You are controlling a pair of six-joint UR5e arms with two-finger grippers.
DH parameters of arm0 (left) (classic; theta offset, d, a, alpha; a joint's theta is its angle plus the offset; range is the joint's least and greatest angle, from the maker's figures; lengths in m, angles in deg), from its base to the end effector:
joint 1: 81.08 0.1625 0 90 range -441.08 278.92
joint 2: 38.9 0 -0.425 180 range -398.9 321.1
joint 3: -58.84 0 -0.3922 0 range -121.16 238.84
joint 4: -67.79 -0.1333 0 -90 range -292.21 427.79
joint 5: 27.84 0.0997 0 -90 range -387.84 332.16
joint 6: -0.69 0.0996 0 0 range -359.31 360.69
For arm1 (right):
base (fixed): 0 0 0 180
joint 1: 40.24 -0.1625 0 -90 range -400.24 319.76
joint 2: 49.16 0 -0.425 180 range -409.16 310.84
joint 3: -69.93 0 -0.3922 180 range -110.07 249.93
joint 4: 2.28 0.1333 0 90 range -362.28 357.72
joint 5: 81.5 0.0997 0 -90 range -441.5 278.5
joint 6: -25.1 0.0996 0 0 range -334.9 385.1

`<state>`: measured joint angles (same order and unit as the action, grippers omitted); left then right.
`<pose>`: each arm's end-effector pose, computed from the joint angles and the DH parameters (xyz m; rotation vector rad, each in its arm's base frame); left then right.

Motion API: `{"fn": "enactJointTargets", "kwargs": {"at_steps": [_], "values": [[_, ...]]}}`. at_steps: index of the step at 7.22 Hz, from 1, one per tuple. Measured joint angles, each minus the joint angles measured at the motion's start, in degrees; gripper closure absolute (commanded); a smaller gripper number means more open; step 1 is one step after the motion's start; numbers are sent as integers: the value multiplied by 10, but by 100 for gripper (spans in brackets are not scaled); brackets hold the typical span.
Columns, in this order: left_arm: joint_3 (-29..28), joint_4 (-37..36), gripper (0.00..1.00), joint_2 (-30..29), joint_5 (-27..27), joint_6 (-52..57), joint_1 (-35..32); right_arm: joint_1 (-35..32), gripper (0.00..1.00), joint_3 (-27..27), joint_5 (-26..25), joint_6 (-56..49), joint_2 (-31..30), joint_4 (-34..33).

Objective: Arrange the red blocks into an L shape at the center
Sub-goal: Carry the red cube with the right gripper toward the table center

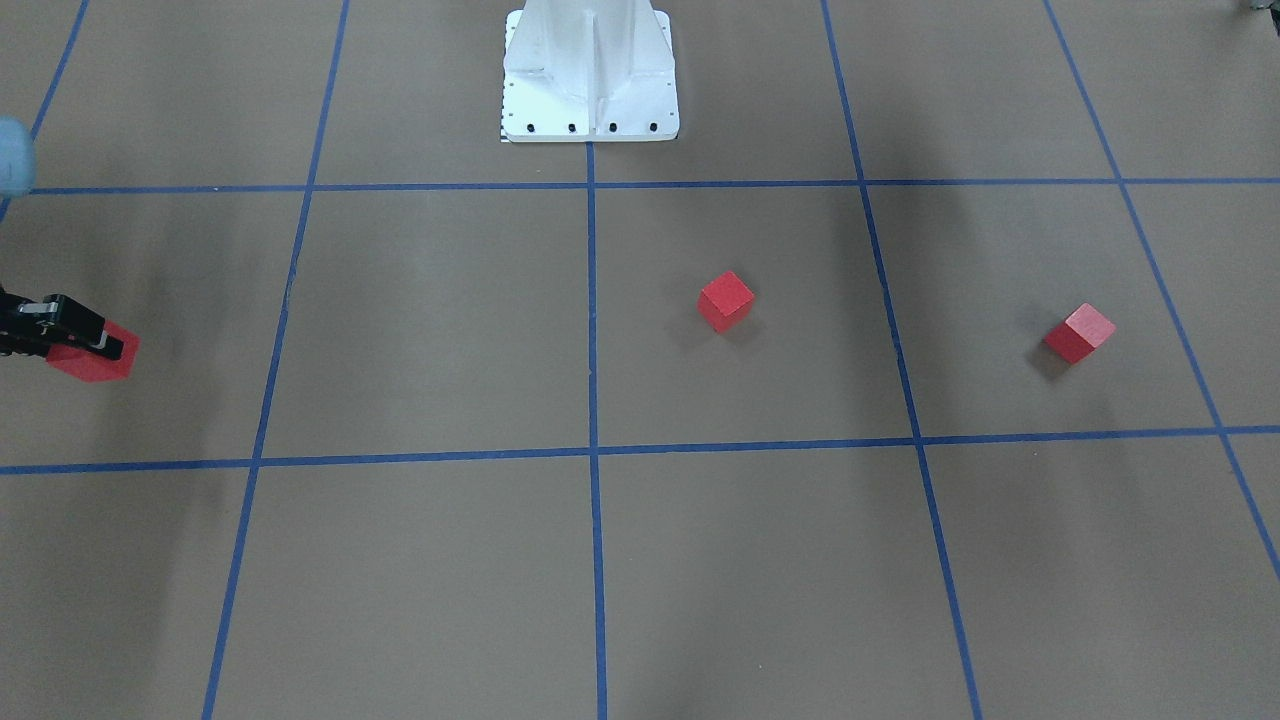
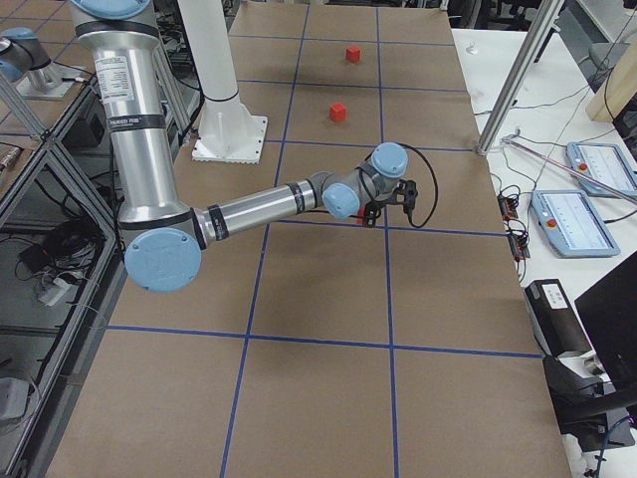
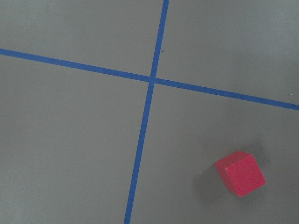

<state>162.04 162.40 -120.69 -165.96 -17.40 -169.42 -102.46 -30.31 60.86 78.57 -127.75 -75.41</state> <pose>-0.0464 -0.4409 0.5980 0.0116 0.8538 -0.1988 -0.2149 -0.5248 0.4199 -0.0977 -1.0687 0.0976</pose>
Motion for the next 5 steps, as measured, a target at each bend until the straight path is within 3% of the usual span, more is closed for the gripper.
{"fn": "enactJointTargets", "kwargs": {"at_steps": [2, 3, 5], "values": [[-1, 1, 0, -1, 0, 1, 1, 110, 100, -27, -76, 157, 76, -1], [-1, 2, 0, -1, 0, 1, 1, 169, 100, -23, -138, 199, 116, -4], [-1, 2, 0, -3, 0, 2, 3, 254, 100, 25, -257, 255, 202, -28]]}}
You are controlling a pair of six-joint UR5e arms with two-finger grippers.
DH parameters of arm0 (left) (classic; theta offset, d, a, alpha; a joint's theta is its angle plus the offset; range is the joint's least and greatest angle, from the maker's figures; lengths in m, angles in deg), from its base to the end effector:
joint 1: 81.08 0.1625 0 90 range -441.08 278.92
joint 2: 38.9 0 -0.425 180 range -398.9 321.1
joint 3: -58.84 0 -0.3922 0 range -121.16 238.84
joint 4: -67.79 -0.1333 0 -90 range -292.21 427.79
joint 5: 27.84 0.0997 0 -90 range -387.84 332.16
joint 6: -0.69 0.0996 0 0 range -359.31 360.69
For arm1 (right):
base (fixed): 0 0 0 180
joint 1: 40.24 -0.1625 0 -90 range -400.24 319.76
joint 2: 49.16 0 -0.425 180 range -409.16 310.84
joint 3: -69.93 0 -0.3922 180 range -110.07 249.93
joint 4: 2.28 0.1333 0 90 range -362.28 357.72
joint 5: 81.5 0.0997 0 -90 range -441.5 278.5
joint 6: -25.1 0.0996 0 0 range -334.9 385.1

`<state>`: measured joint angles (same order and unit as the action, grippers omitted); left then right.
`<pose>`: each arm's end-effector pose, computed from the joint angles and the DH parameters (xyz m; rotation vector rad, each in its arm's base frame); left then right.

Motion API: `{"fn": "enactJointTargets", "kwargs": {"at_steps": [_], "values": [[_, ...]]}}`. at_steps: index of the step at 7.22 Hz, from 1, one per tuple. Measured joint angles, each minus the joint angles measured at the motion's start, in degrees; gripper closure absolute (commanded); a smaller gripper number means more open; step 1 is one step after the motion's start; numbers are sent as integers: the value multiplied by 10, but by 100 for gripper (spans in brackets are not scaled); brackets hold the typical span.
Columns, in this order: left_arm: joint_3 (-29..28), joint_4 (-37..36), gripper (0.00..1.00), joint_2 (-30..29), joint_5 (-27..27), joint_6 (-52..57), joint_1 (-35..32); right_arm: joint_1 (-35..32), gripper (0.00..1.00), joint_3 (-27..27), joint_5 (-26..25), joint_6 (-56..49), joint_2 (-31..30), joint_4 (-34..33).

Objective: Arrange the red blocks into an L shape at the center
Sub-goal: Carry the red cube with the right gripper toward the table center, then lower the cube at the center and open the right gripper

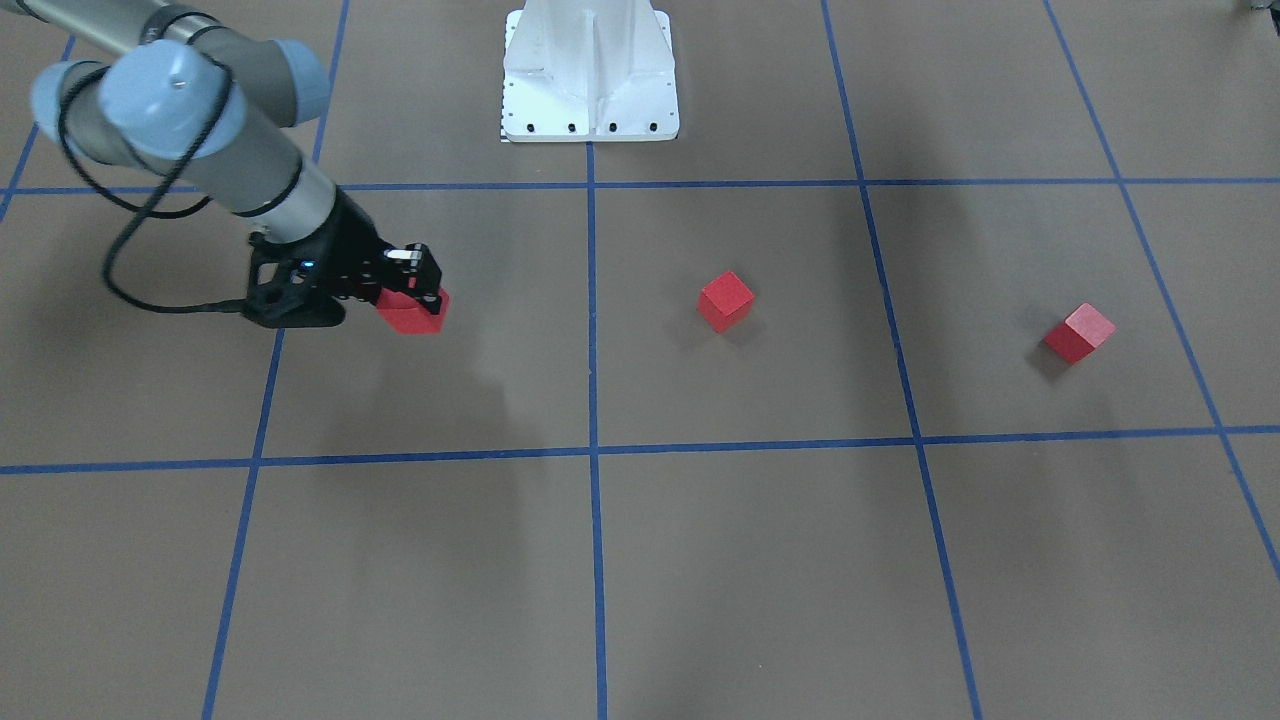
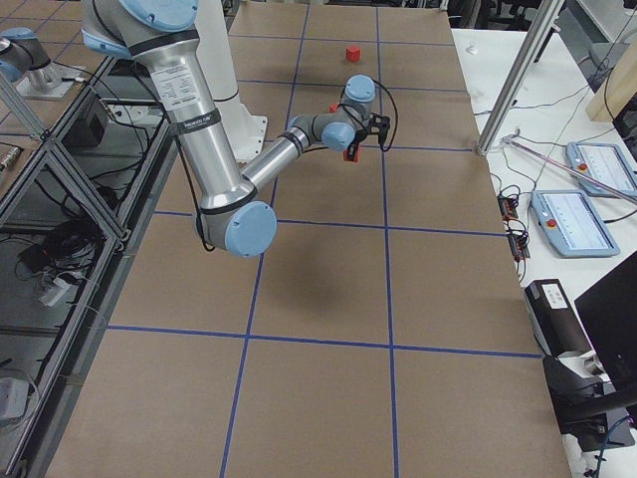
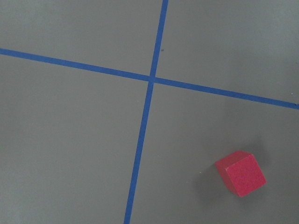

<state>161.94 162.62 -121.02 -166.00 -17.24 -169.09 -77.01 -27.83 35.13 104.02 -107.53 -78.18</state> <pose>-0.0437 -0.4439 0.5958 0.0175 0.8554 -0.1873 -0.4731 -0.4642 0.2483 -0.0217 -1.0115 0.1927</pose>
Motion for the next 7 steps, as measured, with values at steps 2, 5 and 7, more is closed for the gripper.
{"fn": "enactJointTargets", "kwargs": {"at_steps": [2, 5, 7], "values": [[0, 0, 0, -1, 0, 0, 1, 37, 100, 81, -48, 41, 87, -15], [1, 0, 0, -1, 0, -1, 1, 66, 100, 161, -98, 25, 151, -17], [2, 0, 0, -2, 0, -1, 1, 69, 100, 170, -102, -18, 156, -16]]}}
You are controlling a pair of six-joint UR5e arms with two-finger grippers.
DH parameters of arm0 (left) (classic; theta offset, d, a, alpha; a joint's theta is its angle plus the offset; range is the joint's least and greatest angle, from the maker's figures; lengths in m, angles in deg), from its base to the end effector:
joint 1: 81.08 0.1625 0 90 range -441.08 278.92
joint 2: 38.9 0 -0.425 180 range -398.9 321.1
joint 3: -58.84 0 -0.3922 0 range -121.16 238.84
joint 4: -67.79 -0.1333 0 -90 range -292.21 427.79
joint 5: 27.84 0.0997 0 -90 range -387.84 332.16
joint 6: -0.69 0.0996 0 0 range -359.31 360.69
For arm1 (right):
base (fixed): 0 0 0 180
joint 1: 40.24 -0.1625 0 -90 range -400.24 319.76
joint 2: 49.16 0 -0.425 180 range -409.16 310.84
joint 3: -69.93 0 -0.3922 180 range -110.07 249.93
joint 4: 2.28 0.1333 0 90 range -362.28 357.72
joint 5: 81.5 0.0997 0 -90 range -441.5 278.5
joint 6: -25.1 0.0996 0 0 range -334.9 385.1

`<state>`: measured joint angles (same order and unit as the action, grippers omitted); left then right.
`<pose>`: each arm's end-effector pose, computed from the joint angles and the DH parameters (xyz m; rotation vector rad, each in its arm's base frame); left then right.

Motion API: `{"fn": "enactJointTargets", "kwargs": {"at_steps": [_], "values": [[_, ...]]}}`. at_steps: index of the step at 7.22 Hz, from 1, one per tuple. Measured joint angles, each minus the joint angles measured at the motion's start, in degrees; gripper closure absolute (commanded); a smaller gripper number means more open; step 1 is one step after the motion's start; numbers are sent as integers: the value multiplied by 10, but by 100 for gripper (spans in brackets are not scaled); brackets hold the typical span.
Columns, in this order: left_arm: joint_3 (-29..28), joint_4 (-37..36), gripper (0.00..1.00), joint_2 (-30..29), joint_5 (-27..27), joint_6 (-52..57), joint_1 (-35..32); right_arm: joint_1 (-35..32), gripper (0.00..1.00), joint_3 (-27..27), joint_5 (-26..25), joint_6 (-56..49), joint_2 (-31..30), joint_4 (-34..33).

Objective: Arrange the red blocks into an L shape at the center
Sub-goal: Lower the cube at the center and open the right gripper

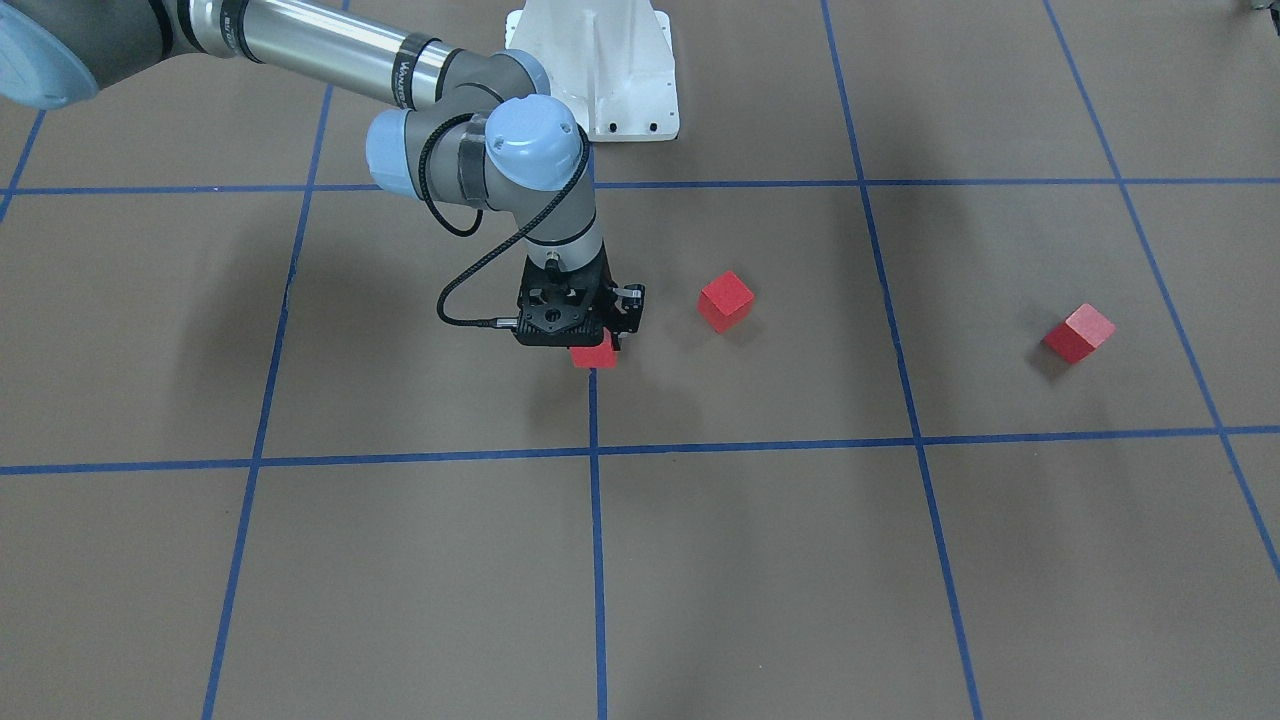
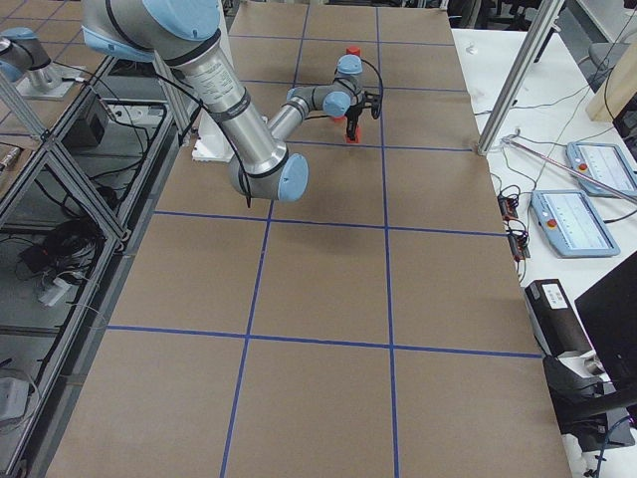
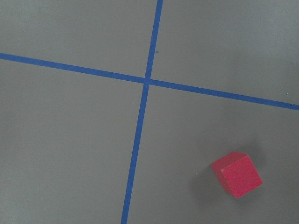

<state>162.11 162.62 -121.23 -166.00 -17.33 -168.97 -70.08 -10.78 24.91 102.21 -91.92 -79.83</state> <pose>-0.0427 -0.4456 0.5927 0.0221 0.8563 -0.1840 -0.6056 -0.4686 0.1939 0.0690 -0.9112 0.1490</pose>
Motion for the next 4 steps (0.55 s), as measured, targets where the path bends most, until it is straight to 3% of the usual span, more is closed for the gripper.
{"fn": "enactJointTargets", "kwargs": {"at_steps": [3, 4], "values": [[0, 0, 0, -2, 0, -1, 0, 3, 100, 3, -5, -33, -4, -1], [1, 0, 0, -2, 0, -1, 0, 4, 76, 6, -9, -35, -4, -2]]}}
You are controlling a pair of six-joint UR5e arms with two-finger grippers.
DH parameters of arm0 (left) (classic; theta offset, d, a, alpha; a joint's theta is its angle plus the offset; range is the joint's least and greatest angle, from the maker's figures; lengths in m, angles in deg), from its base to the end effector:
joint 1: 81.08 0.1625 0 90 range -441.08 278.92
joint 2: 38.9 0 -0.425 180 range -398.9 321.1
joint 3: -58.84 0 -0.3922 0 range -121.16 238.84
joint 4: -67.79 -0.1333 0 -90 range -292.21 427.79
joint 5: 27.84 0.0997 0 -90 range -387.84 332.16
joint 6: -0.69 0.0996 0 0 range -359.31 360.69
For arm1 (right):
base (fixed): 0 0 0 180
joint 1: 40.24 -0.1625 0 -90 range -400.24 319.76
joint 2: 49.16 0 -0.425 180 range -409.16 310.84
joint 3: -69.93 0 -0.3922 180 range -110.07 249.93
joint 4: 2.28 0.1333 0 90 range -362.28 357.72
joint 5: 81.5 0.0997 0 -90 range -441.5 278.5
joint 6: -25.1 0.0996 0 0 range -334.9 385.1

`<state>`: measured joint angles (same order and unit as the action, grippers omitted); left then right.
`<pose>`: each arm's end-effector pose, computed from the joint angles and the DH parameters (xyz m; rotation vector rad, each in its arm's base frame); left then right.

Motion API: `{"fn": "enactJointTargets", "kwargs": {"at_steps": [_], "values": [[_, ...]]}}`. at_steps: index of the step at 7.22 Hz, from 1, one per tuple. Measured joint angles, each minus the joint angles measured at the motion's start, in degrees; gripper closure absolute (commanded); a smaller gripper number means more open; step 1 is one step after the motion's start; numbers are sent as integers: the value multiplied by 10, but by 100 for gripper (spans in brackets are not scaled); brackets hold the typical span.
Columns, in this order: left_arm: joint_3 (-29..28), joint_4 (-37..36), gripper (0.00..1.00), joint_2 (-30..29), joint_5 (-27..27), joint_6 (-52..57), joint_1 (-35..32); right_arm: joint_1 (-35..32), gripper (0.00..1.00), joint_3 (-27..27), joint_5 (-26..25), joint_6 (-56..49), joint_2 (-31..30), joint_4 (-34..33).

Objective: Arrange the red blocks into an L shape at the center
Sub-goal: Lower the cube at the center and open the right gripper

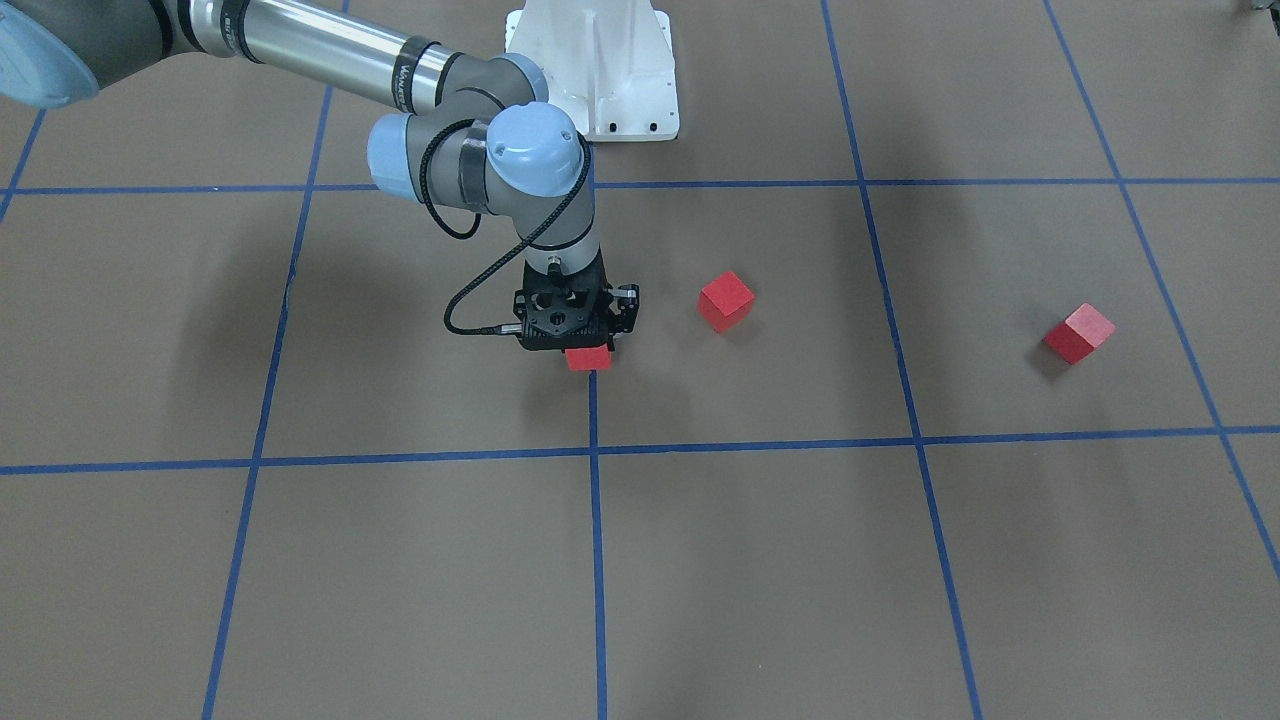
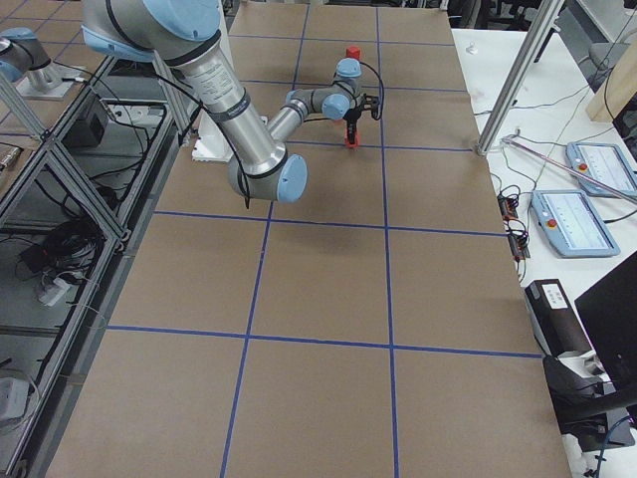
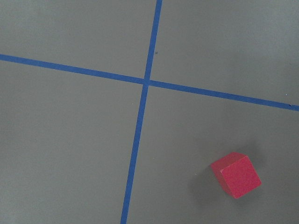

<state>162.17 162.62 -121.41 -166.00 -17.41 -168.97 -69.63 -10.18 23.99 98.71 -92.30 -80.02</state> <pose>-0.0427 -0.4469 0.5908 0.0254 0.8568 -0.1836 -0.6109 -0.4666 0.2044 0.0986 -0.8850 0.0956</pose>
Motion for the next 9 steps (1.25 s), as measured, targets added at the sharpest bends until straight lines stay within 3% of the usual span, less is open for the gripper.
{"fn": "enactJointTargets", "kwargs": {"at_steps": [2, 3, 4, 9], "values": [[1, 0, 0, 0, 0, 0, 0, 2, 70, 4, -4, -1, -1, 0], [1, 1, 0, 0, 1, 0, 0, 5, 44, 4, -6, -3, -4, 0], [1, 2, 0, 0, 1, 0, 0, 6, 1, 4, -8, -8, -5, 1], [3, 11, 0, -1, -1, 3, 0, 3, 0, -1, -8, -18, -3, 0]]}}
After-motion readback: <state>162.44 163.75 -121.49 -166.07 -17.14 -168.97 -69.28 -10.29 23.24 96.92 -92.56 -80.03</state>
